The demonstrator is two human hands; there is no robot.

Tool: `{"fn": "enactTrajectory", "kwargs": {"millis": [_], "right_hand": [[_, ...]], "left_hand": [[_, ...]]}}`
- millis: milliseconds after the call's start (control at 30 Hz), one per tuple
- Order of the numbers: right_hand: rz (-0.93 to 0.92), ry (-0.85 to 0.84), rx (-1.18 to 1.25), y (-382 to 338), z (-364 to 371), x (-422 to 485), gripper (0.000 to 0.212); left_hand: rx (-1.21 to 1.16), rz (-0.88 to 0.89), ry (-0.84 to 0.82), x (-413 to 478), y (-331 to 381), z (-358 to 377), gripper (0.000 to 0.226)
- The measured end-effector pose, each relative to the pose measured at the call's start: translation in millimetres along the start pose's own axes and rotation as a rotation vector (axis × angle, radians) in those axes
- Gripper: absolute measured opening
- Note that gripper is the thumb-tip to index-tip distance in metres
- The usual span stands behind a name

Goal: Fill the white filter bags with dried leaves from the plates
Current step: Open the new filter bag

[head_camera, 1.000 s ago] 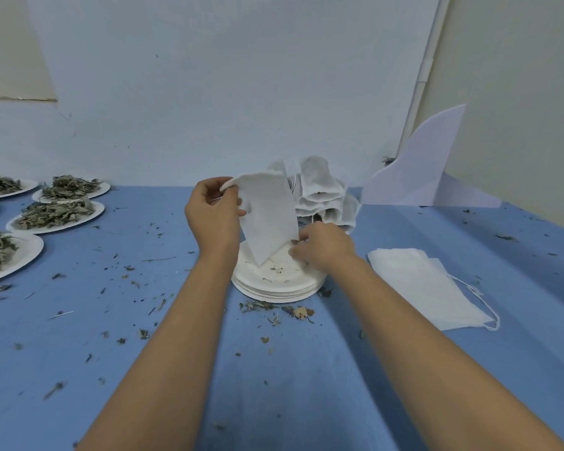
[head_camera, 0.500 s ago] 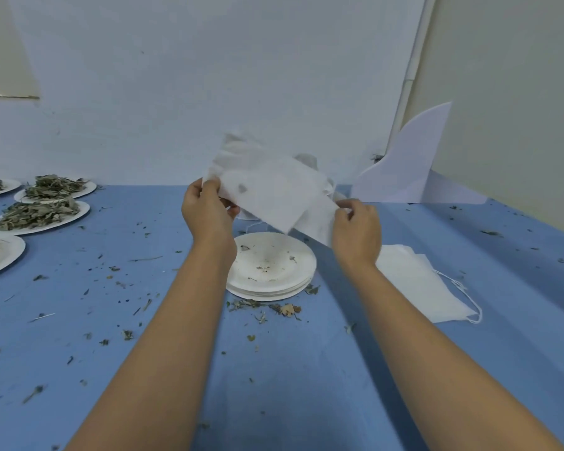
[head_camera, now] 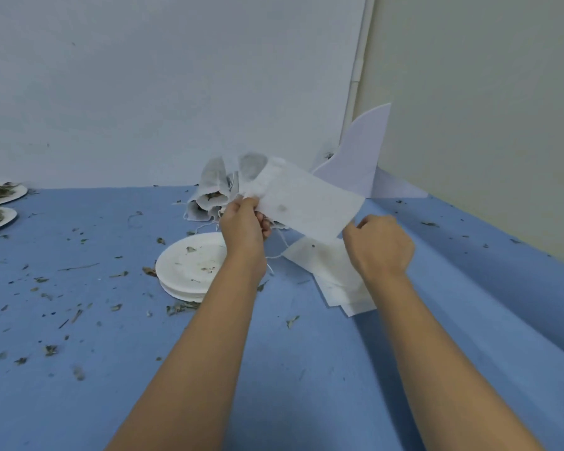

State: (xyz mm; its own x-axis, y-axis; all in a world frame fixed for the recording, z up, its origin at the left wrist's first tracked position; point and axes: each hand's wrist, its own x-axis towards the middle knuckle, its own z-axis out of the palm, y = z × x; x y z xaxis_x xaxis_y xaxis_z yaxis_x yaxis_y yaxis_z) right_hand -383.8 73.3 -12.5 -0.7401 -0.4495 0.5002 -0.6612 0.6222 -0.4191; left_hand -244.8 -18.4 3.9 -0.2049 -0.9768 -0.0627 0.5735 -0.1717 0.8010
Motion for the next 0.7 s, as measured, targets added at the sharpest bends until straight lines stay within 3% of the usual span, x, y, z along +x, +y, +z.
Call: {"fn": "enactTrajectory", "kwargs": {"millis": [67, 100, 200, 267, 333, 400, 567, 633, 700], "right_hand": [[-0.155, 0.066, 0.063, -6, 3, -4, 0.02], [-0.237, 0.014, 0.103, -9, 6, -5, 0.018], [-0.308, -0.496, 0.187, -15, 19, -10, 0.026], [-0.375, -0.7, 0.103, -14, 28, -16, 0.035], [-0.425, -0.657, 0.012, -16, 36, -21, 0.039], [-0.426, -0.501, 0.01, -22, 42, -23, 0.038], [-0.143, -0.09, 0.629, -65, 27, -24, 0.028], [-0.07, -0.125, 0.922, -89, 21, -26, 0.021], [-0.057, -0.29, 1.205, -109, 17, -31, 0.021]], "left_hand": [[0.017, 0.0, 0.014, -1, -2, 0, 0.025], [0.022, 0.002, 0.024, 0, -2, -1, 0.033], [0.032, 0.013, 0.034, 1, 0, -5, 0.016], [0.03, 0.02, 0.035, 2, 3, -8, 0.014], [0.049, 0.071, 0.025, 3, 6, -13, 0.02], [0.105, 0.174, 0.032, 0, 12, -19, 0.017], [0.161, 0.513, 0.143, 2, 48, -40, 0.013], [0.297, 0.677, 0.119, 4, 60, -54, 0.019], [0.469, 0.804, 0.065, 5, 62, -70, 0.024]]}}
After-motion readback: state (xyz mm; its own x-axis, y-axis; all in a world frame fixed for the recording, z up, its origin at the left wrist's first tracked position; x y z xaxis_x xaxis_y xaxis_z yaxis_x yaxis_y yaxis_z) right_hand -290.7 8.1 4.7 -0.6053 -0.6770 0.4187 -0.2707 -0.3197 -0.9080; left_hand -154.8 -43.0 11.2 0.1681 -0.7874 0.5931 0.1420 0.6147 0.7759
